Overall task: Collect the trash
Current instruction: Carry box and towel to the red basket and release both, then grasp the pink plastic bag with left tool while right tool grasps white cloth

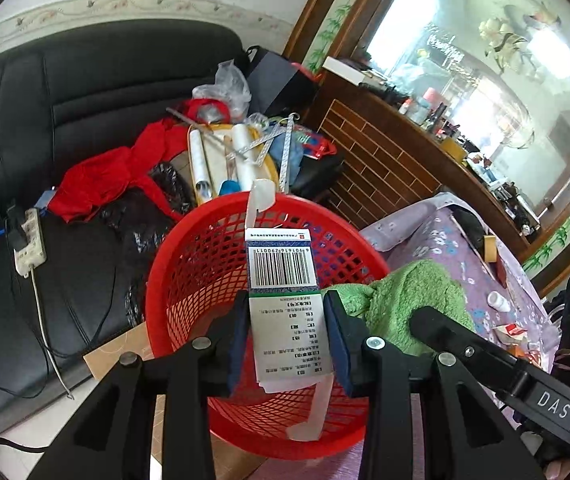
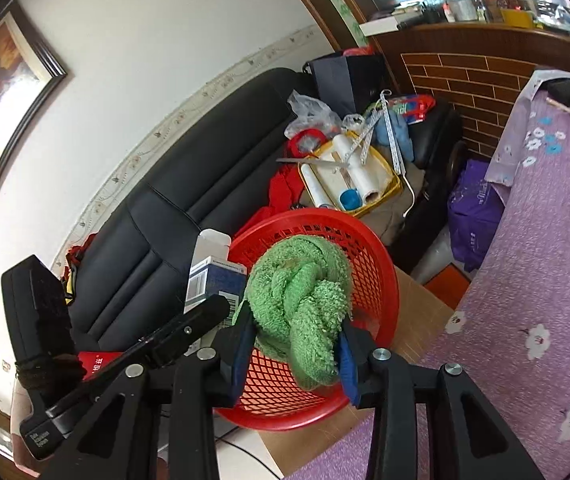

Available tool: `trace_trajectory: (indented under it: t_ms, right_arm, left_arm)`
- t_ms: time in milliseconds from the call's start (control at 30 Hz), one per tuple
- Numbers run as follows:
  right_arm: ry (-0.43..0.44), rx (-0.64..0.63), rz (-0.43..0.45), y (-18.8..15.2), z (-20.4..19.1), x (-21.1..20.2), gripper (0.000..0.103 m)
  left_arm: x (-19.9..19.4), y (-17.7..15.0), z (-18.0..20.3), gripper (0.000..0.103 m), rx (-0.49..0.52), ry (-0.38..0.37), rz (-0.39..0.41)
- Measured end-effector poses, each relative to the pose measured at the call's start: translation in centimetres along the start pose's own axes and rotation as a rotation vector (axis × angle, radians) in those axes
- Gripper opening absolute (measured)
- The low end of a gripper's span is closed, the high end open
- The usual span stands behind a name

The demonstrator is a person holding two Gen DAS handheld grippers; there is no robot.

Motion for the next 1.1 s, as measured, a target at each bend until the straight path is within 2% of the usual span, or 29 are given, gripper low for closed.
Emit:
trace_trajectory:
  t_ms: [33,100,133,167,200,300,467,567,733,867,967,1100]
  right_arm:
    - [0.001,0.005,-0.005,0.0,0.1,0.3,0.045]
    - [0.019,0.019,-0.007,0.0,0.2,0.9,0.06]
    - [0.029,0.029,-0.002,0.1,0.2,1.0,0.063]
    - [0.044,0.046,0.01,0.2,0.4,0.8,0.07]
    - [0.053,0.052,0.021,0.4,0.4,0.6,0.072]
    - [0.071,0.068,0.032,0.7,0.5,-0.3,0.072]
    - [0.095,0.089,0.078,0.9,1.0,-4.6,0.072]
    - [0.081,0.08,0.127,0.7,1.8,-8.7,0.072]
    - [0.003,0.075,0.217,-0.6,4.4,-16.0,0.073]
    - [-0.052,0.093,0.272,-1.6,6.9,-21.3,0.073]
    - [-0.095,0.105,0.306,-2.5,8.7,-25.3,0.073]
    - [-0.15,0.137,0.365,-3.5,11.4,-30.8,0.075]
  left_arm:
    - [-0.2,-0.2,-0.1,0.039,-0.005,0.0,0.004]
    - [0.0,-0.2,-0.5,0.041,-0.012,0.01,0.011]
    - [-0.1,-0.2,-0.7,0.042,-0.016,0.013,0.011]
    - [-0.2,-0.2,-0.8,0.045,-0.022,0.009,0.012]
    - [-0.3,-0.1,-0.8,0.049,-0.025,0.004,0.017]
    - [-1.1,0.0,-0.5,0.059,-0.015,0.008,0.04]
    - [-2.6,-0.6,1.4,0.06,0.001,-0.018,0.051]
    - [-4.1,-2.1,4.2,0.063,0.033,-0.061,0.055]
    - [-6.5,-5.5,11.5,0.07,0.152,-0.162,0.049]
    - [-7.8,-9.0,18.0,0.072,0.256,-0.284,-0.01]
    - [-8.2,-11.1,21.7,0.072,0.294,-0.347,-0.054]
    - [-8.5,-13.5,25.2,0.072,0.335,-0.392,-0.094]
Point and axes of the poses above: each gripper's, at about its wrist camera, not at the fingertips, and x roughly the way its jaws point, z to its right, y to its top, the point moved 6 cm from there along x, roughly the way its jaws point, and after that the axes turned 4 degrees about z, right-handed, at the moved point
